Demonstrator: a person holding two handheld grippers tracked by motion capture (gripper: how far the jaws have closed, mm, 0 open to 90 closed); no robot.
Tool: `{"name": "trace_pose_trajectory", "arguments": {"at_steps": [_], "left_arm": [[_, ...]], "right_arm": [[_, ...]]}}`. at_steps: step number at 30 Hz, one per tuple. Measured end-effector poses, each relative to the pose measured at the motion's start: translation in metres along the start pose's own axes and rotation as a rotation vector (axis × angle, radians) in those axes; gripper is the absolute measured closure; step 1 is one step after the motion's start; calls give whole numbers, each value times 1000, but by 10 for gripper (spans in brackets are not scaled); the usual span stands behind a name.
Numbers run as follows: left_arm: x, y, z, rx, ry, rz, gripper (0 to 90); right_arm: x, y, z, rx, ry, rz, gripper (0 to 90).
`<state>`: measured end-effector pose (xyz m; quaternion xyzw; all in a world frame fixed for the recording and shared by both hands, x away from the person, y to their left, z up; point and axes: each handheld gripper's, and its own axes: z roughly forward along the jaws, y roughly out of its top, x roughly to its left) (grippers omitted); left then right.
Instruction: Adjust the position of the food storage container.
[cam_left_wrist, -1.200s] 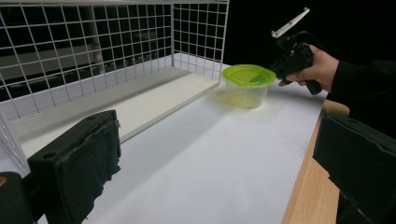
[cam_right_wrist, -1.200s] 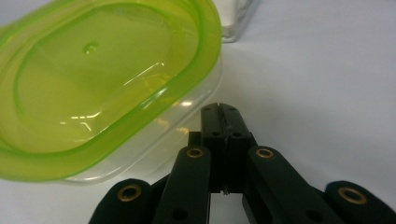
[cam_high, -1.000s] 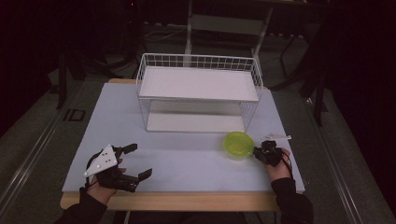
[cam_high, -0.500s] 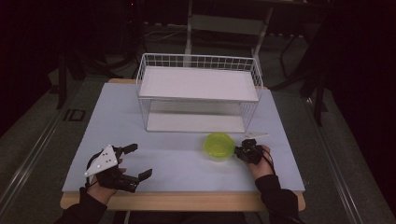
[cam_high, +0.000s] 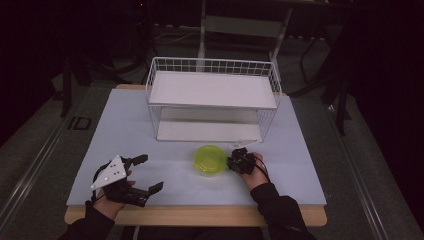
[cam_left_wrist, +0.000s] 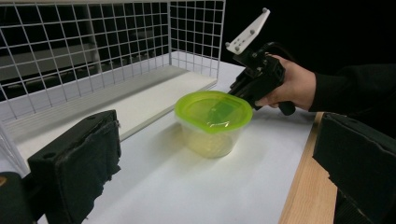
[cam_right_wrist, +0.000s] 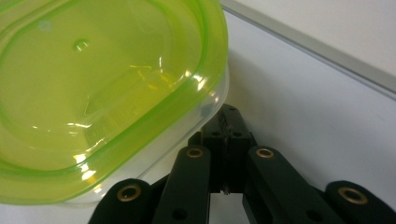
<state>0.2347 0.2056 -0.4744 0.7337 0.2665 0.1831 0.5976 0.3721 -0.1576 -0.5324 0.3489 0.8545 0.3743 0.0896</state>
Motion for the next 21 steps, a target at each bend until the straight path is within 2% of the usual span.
{"name": "trace_pose_trajectory", "arguments": {"at_steps": [7, 11, 15, 19, 21], "left_arm": [[0, 0, 0, 0, -3, -1, 14], [0, 0, 0, 2, -6, 1, 14], [0, 0, 0, 3, -7, 1, 14], [-1, 0, 0, 1, -9, 1, 14], [-1, 1, 0, 7, -7, 11, 14]], "right_arm": [[14, 11, 14, -8, 49, -12, 893], [17, 13, 17, -3, 35, -20, 878], [14, 14, 9, 6, -8, -34, 867], [11, 16, -12, -21, -35, -41, 831], [12, 17, -22, -34, -45, -49, 781]]}}
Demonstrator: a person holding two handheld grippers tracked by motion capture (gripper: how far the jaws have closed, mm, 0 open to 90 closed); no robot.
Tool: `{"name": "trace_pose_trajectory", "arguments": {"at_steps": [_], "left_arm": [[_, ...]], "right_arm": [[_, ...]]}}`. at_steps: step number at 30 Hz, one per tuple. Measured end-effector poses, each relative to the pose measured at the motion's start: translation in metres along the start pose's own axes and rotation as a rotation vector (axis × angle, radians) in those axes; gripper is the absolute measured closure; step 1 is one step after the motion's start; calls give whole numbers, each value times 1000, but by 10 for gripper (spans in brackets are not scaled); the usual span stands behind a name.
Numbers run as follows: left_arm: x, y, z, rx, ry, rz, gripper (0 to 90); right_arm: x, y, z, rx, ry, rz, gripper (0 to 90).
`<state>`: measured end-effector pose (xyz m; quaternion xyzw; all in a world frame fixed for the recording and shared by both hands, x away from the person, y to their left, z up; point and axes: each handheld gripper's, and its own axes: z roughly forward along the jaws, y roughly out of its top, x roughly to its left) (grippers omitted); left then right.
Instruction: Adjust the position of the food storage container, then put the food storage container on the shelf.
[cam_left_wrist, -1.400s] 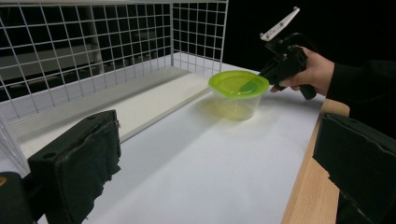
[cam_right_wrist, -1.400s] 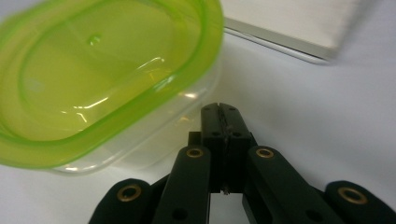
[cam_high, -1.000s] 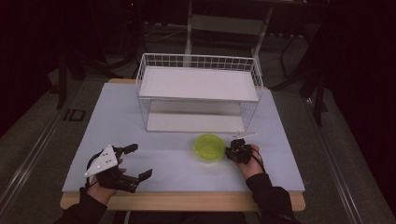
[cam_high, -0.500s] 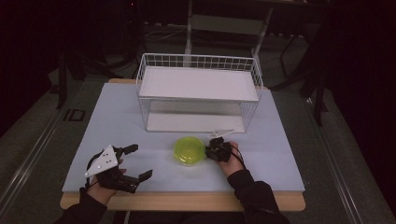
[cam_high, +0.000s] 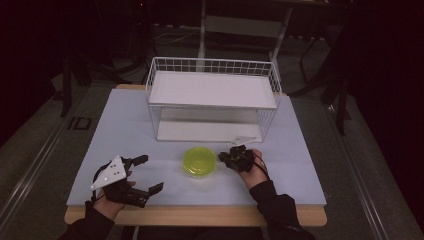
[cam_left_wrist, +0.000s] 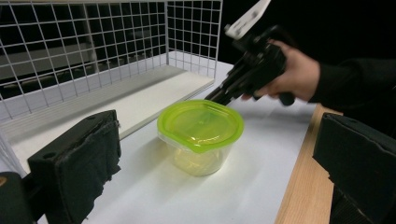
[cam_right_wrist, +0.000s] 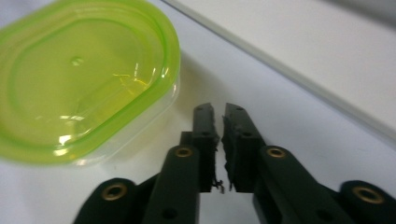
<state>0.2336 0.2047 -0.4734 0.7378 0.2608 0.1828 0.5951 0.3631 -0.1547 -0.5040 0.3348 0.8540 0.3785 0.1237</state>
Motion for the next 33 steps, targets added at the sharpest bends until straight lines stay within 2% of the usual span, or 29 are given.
{"name": "trace_pose_trajectory", "arguments": {"at_steps": [4, 5, 7, 9, 11, 13, 15, 17, 19, 21, 23, 25, 26, 30, 32, 33], "left_arm": [[-2, 2, 1, 12, -8, 16, 14], [-3, 2, 2, 11, -11, 17, 14], [-5, 4, 3, 8, -23, 25, 14], [-7, 6, 3, 14, -34, 33, 14], [-10, 9, 5, 28, -45, 20, 14], [-11, 12, 8, 39, -65, -7, 14], [-12, 16, 11, 46, -95, -40, 14], [-12, 19, 12, 52, -101, -43, 14], [-12, 25, 14, 59, -110, -29, 14], [-11, 31, 16, 61, -110, -27, 14], [-9, 35, 17, 60, -113, -24, 14], [-8, 39, 19, 63, -111, -23, 14], [-6, 41, 21, 67, -127, -35, 14], [0, 49, 27, 89, -130, -45, 14], [3, 54, 31, 99, -131, -45, 14], [4, 56, 33, 98, -124, -44, 14]], "right_arm": [[4, 0, -26, -65, 21, 16, 598], [6, -1, -33, -86, 21, 13, 540], [9, -3, -46, -111, 7, 4, 350], [12, -6, -54, -126, 18, -9, 245], [16, -10, -63, -138, 16, -23, 146], [21, -13, -72, -167, 19, -17, 133], [25, -13, -79, -190, -5, -28, 132], [27, -13, -82, -193, -1, -40, 123], [31, -10, -92, -216, -9, -55, 138], [34, -7, -99, -215, -25, -99, 145], [37, -3, -105, -222, -29, -147, 194], [40, 0, -108, -203, -35, -180, 202], [41, 1, -108, -204, -35, -191, 201], [43, 6, -108, -215, -16, -193, 168], [43, 10, -108, -217, -18, -173, 169], [43, 13, -109, -226, 2, -149, 168]]}}
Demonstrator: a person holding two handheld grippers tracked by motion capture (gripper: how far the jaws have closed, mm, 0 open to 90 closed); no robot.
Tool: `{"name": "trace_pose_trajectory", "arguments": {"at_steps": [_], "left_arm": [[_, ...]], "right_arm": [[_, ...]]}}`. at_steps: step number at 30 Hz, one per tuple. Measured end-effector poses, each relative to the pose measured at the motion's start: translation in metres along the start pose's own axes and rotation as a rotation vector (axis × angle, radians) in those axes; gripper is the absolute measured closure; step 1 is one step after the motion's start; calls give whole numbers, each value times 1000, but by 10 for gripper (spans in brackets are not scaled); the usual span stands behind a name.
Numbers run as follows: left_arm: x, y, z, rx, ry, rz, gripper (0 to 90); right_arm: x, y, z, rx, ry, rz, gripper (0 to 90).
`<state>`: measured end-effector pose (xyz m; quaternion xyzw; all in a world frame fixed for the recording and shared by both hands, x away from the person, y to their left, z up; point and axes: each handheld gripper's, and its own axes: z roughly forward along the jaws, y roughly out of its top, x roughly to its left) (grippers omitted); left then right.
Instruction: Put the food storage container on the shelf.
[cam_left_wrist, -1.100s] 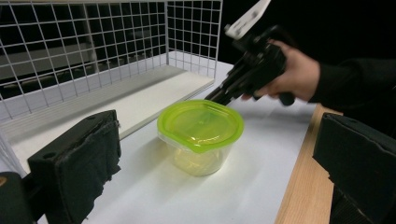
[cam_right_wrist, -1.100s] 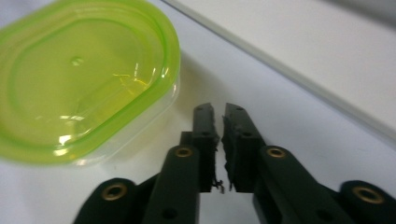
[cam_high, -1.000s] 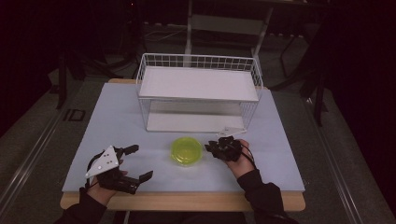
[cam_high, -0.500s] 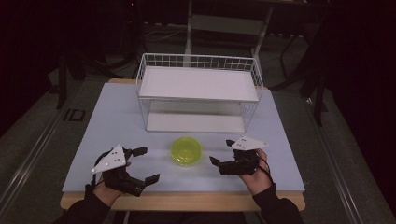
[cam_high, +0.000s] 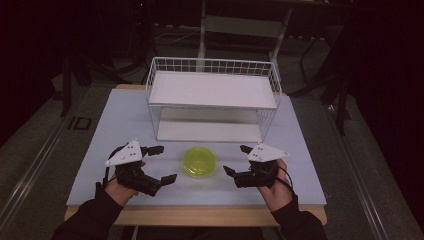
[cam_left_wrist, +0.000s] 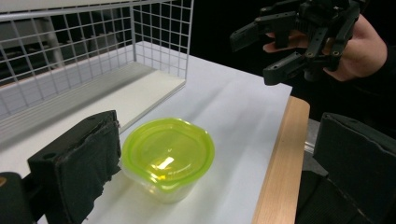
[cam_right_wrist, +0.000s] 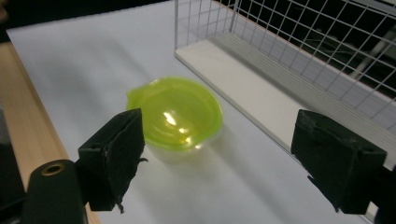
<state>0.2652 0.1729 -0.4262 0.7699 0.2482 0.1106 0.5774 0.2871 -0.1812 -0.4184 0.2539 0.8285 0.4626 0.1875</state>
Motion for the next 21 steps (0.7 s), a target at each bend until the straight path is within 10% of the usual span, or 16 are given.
{"name": "trace_pose_trajectory", "arguments": {"at_steps": [11, 21], "left_arm": [[18, 25, 27, 48, 5, -40, 14], [34, 14, 53, 145, -14, -123, 14]], "right_arm": [[-10, 17, 17, 8, 41, 108, 138], [-19, 11, 40, 43, 27, 186, 125]]}}
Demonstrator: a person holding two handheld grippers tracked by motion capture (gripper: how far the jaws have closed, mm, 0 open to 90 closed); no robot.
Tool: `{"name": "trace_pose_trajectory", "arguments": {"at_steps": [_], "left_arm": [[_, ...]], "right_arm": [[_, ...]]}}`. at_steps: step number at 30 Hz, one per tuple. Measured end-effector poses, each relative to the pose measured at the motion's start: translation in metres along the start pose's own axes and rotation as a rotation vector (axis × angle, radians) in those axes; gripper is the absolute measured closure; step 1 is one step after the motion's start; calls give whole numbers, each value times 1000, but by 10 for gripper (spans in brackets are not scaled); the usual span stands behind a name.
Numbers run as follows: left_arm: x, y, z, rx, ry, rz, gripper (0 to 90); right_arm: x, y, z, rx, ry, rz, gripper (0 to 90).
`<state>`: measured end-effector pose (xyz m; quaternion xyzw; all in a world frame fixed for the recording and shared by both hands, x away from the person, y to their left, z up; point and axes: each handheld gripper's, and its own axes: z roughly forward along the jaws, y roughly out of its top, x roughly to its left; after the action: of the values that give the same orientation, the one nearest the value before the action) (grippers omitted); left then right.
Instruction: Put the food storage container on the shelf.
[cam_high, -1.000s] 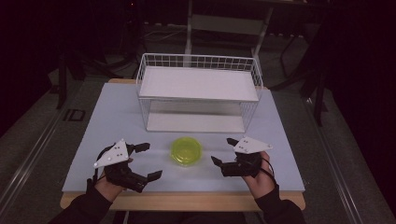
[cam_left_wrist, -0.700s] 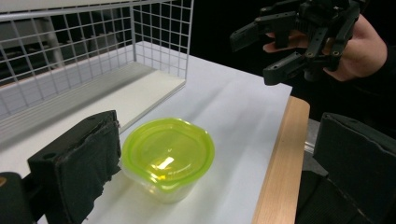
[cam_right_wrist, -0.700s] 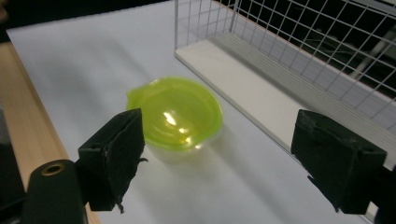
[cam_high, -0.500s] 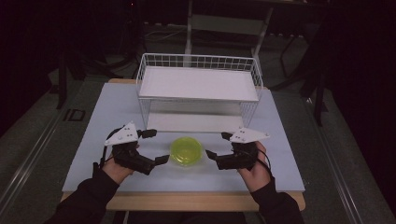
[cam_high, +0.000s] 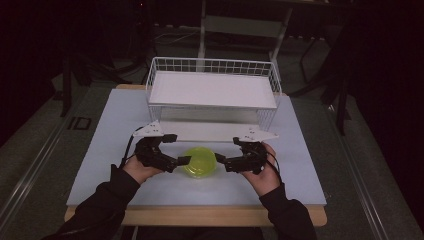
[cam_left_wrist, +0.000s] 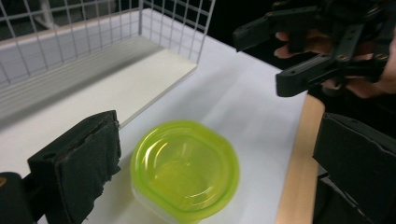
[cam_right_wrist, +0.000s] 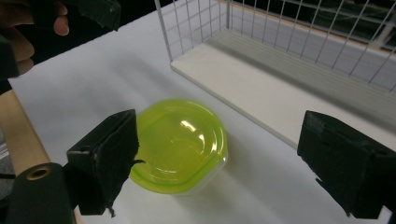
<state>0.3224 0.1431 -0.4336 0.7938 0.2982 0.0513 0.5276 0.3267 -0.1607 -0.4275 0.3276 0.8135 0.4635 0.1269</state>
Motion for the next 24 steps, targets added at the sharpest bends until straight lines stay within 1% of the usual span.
{"name": "trace_pose_trajectory", "arguments": {"at_steps": [3, 4, 5, 7, 8, 10, 11, 12, 13, 14, 15, 17, 18, 20, 21, 22, 23, 24], "left_arm": [[6, -4, 7, 6, 10, -23, 14], [6, -4, 8, 8, 21, -19, 19], [7, -6, 10, 8, 19, -17, 38], [9, -8, 14, 17, 32, -20, 47], [10, -10, 16, 19, 29, -28, 50], [13, -13, 20, 30, 39, -47, 81], [15, -15, 22, 34, 46, -63, 82], [17, -17, 23, 46, 45, -78, 108], [19, -19, 25, 54, 58, -94, 149], [21, -21, 27, 64, 62, -119, 149], [22, -23, 28, 78, 66, -133, 153], [25, -26, 30, 100, 61, -162, 196], [26, -28, 31, 112, 62, -180, 204], [28, -32, 33, 134, 51, -213, 206], [28, -33, 33, 140, 55, -228, 219], [29, -34, 34, 150, 45, -253, 233], [29, -36, 34, 154, 51, -266, 235], [30, -38, 34, 162, 49, -283, 243]], "right_arm": [[-3, -2, 4, 18, -10, 19, 139], [-4, -2, 5, 15, -24, 25, 150], [-4, -3, 5, 15, -24, 25, 169], [-5, -3, 7, 29, -39, 34, 187], [-6, -4, 8, 30, -36, 44, 216], [-8, -6, 13, 48, -41, 65, 217], [-9, -7, 14, 55, -38, 74, 218], [-10, -8, 17, 63, -36, 89, 225], [-11, -9, 19, 70, -35, 99, 232], [-11, -11, 22, 78, -39, 101, 235], [-12, -12, 24, 82, -44, 106, 237], [-13, -15, 28, 93, -24, 124, 278], [-12, -16, 30, 97, -22, 125, 286], [-11, -18, 35, 120, -9, 127, 288], [-10, -20, 39, 133, -4, 133, 298], [-10, -21, 41, 138, -1, 135, 303], [-10, -23, 43, 148, 18, 145, 320], [-9, -24, 45, 158, 20, 151, 337]]}}
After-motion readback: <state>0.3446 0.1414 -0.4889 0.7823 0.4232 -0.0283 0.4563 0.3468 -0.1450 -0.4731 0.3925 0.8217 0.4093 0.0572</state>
